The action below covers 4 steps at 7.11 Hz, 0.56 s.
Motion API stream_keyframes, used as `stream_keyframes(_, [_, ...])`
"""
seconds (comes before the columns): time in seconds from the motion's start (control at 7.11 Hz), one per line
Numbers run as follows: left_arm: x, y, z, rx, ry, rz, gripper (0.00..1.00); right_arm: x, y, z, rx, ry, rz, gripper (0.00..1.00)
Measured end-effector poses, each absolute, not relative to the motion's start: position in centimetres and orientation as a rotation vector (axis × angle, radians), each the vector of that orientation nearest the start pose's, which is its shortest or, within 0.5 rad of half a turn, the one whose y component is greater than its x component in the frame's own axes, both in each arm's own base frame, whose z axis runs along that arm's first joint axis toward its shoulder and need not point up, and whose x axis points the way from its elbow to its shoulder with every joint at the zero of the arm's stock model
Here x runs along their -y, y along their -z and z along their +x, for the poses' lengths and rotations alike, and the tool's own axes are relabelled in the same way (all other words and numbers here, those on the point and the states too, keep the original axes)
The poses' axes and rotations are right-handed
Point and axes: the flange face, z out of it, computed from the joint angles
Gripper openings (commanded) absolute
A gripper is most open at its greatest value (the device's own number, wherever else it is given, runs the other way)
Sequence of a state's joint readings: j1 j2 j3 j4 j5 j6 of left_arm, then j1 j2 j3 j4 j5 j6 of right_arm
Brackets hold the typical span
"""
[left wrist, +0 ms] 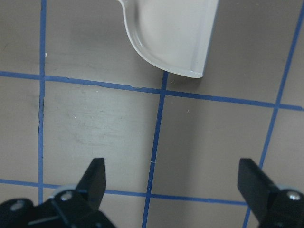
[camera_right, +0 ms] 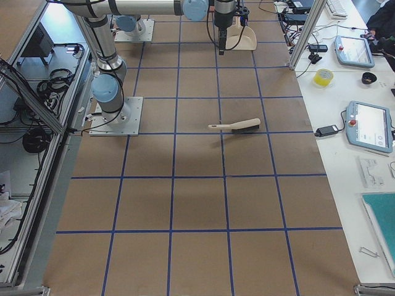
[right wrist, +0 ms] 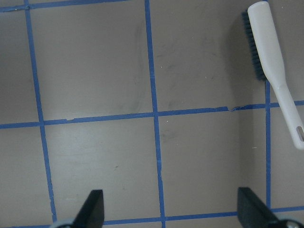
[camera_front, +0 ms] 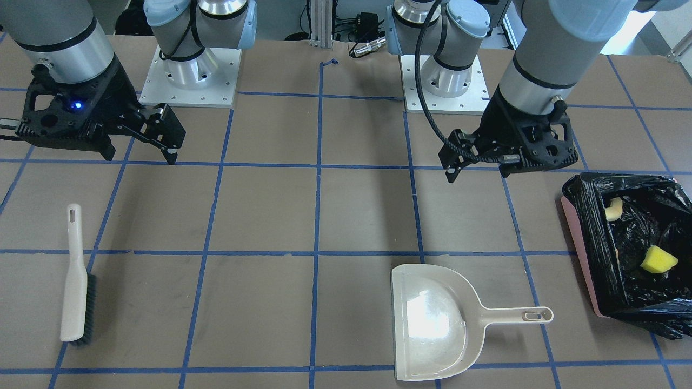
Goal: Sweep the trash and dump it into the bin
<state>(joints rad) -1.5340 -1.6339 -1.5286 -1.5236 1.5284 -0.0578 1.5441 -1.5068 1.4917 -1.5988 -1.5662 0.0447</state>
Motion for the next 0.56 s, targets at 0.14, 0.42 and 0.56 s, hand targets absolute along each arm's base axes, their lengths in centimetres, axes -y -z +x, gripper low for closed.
stream_keyframes(0.14, [51.5, -49.6, -11.7, -3.188, 0.008, -0.067, 1.0, 52.7, -49.5, 12.0, -3.137, 0.075, 0.109, 1.0])
stream_keyframes(0.42, [49.9, -50.3, -11.6, -3.148, -0.05, -0.014, 1.0, 53.3, -48.6, 11.9, -3.14, 0.115, 0.118, 1.0])
stream_keyframes(0.56, [49.3, -50.0, -11.5, -3.139, -0.077, -0.008, 1.0, 53.6, -48.7, 11.7, -3.16, 0.16, 0.115, 1.0])
